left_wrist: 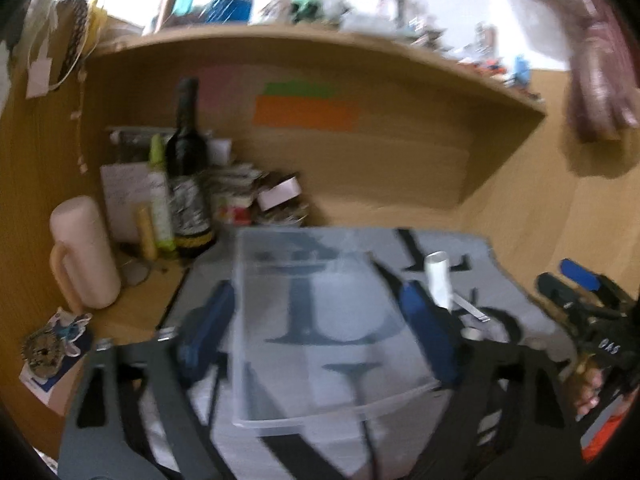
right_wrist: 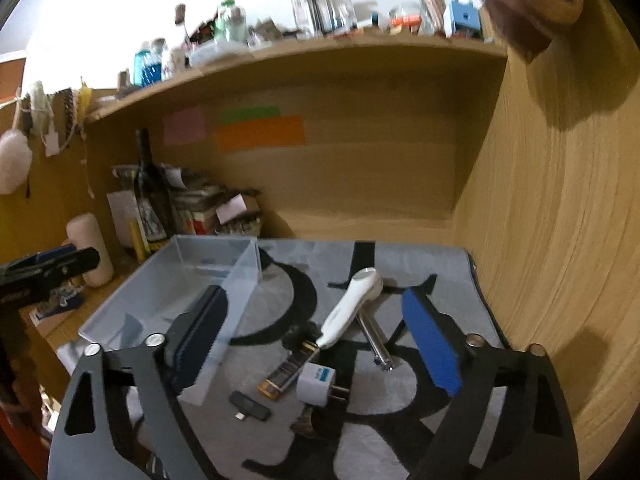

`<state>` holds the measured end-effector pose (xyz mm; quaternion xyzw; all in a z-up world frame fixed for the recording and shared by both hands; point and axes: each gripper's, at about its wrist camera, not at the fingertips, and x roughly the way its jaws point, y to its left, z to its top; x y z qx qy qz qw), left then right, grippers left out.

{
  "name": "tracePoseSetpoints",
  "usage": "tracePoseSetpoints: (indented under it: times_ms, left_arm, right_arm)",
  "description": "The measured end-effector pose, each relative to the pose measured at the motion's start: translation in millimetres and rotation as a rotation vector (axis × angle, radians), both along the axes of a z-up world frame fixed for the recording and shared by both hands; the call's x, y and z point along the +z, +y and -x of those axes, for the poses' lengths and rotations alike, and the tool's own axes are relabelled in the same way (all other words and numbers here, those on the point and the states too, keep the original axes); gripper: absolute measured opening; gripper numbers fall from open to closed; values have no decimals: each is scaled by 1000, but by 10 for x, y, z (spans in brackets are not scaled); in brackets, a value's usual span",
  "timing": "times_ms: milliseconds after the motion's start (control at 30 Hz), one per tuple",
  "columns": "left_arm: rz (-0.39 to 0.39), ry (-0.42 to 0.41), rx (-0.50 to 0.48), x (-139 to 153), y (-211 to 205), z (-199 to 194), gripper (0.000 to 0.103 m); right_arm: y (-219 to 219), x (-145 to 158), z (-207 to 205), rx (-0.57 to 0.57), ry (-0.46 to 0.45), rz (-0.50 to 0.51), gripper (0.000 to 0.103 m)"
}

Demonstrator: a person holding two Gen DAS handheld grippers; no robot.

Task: Organize rigid objects
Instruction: 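Grasp the clear box wall with the left tool while the right tool moves toward the white device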

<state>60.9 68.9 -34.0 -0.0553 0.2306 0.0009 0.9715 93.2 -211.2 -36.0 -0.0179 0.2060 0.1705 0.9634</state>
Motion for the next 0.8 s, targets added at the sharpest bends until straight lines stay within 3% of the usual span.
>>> tracePoseSetpoints:
  times_ms: [200,300,500,800]
  left_arm:
    - [-2,112,50,-216,377,-304,70]
    - [37,194,46,-341,576,-509,57]
    - [98,335,30,-624,805,-840,41]
    - [149,416,-44,-787,792,-1002,23]
  right_arm:
    - [-28,-117,-274,-2,75,24,72]
    - [-50,-164,-440,-4,126,28,65]
    - [-58,-230,-747,-28,195,39,64]
    - [12,-371,-1249,-76,298,66,63]
